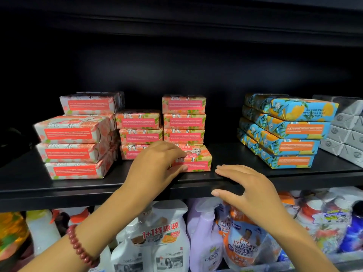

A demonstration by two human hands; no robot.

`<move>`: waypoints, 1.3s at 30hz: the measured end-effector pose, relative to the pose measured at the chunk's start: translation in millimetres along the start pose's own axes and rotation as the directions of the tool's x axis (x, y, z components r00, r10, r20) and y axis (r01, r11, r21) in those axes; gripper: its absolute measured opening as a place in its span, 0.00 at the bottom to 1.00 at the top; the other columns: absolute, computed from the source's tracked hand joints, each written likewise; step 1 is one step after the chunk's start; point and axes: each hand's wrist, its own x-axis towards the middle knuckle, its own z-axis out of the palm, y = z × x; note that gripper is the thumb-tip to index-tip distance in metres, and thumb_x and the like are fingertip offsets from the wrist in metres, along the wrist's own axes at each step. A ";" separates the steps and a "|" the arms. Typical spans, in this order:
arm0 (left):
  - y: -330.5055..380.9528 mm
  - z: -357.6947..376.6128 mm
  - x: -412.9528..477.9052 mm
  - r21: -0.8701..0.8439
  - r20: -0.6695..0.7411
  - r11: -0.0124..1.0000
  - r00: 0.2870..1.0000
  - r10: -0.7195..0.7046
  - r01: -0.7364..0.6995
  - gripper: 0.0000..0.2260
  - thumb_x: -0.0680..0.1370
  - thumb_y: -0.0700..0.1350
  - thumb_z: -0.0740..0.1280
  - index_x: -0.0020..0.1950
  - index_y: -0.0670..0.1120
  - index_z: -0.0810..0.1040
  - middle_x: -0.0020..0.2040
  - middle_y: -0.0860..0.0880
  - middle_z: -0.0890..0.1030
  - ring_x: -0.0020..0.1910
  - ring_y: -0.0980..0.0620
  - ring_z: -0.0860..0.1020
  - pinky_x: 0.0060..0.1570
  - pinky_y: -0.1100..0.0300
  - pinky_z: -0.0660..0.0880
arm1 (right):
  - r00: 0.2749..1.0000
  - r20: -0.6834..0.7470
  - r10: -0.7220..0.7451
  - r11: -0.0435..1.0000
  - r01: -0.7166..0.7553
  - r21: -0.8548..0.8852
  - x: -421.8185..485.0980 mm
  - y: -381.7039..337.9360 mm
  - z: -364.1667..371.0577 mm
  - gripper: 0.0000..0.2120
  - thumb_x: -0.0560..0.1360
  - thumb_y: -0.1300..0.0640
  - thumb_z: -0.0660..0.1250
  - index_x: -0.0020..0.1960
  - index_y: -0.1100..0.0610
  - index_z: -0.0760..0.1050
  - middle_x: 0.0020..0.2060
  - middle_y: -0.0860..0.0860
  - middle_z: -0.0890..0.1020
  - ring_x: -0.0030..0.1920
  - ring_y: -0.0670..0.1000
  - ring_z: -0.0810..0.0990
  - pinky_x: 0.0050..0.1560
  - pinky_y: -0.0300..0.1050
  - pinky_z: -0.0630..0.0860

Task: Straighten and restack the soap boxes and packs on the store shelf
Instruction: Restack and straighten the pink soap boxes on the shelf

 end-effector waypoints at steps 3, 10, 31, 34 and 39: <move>-0.6 1.1 2.6 -0.008 -0.001 0.999 0.999 -0.034 0.034 0.12 0.69 0.42 0.76 0.51 0.42 0.84 0.47 0.47 0.84 0.48 0.45 0.81 0.47 0.54 0.76 | 1.000 0.007 0.001 1.000 -0.001 -0.008 -0.4 0.6 -0.6 0.25 0.67 0.39 0.69 0.63 0.45 0.75 0.57 0.33 0.71 0.58 0.33 0.67 0.54 0.18 0.57; -2.0 -4.3 -10.8 -0.015 0.021 0.996 0.996 -0.085 0.085 0.15 0.73 0.48 0.73 0.57 0.45 0.81 0.54 0.50 0.82 0.55 0.49 0.78 0.54 0.59 0.70 | 1.000 0.025 0.002 0.997 -0.004 0.078 1.6 -2.8 -6.1 0.27 0.65 0.36 0.66 0.60 0.47 0.77 0.56 0.35 0.74 0.58 0.36 0.71 0.56 0.22 0.62; -27.6 -35.9 -83.5 -0.014 -0.013 0.958 0.958 -0.287 0.287 0.16 0.69 0.57 0.70 0.47 0.46 0.86 0.45 0.52 0.85 0.45 0.53 0.83 0.44 0.63 0.75 | 0.957 0.024 -0.288 0.880 0.275 -0.387 152.7 -135.1 46.3 0.24 0.71 0.49 0.71 0.62 0.56 0.69 0.57 0.53 0.76 0.59 0.54 0.72 0.50 0.47 0.71; -29.0 -34.0 -84.4 -0.019 -0.032 0.961 0.960 -0.278 0.277 0.16 0.69 0.57 0.70 0.47 0.47 0.86 0.44 0.52 0.85 0.44 0.53 0.83 0.44 0.63 0.75 | 0.953 -0.060 -0.297 0.888 0.252 -0.384 151.9 -136.0 51.0 0.22 0.70 0.52 0.73 0.60 0.55 0.70 0.55 0.51 0.76 0.56 0.53 0.73 0.49 0.45 0.71; -29.9 -32.5 -84.9 -0.017 -0.066 0.966 0.964 -0.258 0.257 0.16 0.69 0.56 0.70 0.46 0.46 0.86 0.44 0.52 0.85 0.44 0.53 0.83 0.44 0.64 0.74 | 0.919 -0.135 -0.370 0.885 0.304 -0.352 140.9 -133.1 48.2 0.20 0.71 0.62 0.70 0.60 0.55 0.69 0.55 0.51 0.74 0.55 0.51 0.70 0.50 0.42 0.67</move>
